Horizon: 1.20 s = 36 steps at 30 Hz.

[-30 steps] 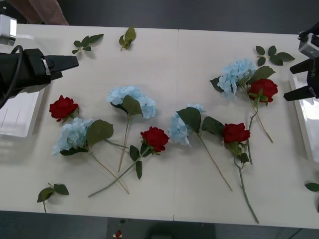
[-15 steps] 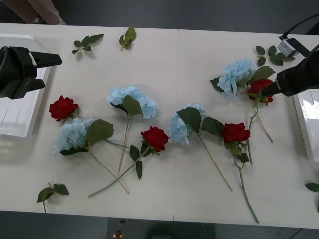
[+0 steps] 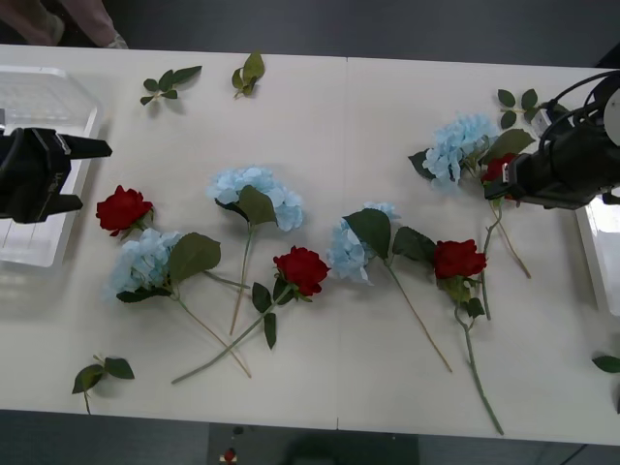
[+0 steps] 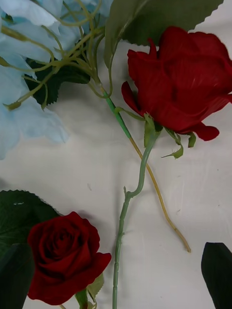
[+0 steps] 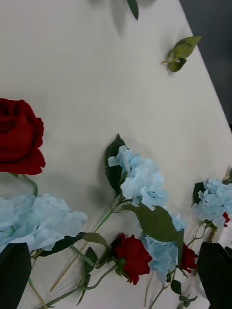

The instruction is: Put the red flowers into the right box and the blue flowers into the left box

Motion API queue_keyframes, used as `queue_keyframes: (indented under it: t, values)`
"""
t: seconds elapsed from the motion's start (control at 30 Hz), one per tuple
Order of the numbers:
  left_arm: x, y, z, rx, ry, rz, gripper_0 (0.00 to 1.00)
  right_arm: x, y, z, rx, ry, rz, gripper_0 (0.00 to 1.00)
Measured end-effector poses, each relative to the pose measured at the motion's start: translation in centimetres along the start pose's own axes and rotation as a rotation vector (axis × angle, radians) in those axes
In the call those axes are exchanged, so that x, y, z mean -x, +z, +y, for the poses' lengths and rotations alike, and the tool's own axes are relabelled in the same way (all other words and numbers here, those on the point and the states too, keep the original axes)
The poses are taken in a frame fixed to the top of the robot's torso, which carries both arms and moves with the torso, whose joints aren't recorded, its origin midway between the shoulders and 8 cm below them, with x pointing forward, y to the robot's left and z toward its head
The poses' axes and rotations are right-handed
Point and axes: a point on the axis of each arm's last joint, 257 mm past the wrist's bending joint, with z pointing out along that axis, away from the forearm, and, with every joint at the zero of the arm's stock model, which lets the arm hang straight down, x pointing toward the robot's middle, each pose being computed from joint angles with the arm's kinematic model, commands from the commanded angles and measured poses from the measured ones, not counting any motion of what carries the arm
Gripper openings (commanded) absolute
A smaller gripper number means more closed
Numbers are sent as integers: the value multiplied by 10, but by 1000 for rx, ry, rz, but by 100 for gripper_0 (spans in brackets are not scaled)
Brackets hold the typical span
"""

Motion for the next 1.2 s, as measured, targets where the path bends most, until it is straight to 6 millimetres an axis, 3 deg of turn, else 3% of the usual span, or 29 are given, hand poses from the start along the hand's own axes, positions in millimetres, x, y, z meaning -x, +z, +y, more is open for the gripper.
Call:
queue_keyframes:
  t: [0.2,0.43,0.63,1.03,1.2]
  values:
    - [-7,23,16,81,73,11,100,-1,6,-6,-34,119,-5,100]
    - [-4,22,22,105,89,6,100,5,29,-11,-16,218,-31,100]
    - [-3,15,51,205,87,38,100,3,47,-14,-18,252,-35,100]
    - [-10,42,59,270,124,91,100,-4,71,-35,-159,186,-54,100]
    - [-13,48,63,288,140,99,100,-4,84,-29,-142,211,-66,100]
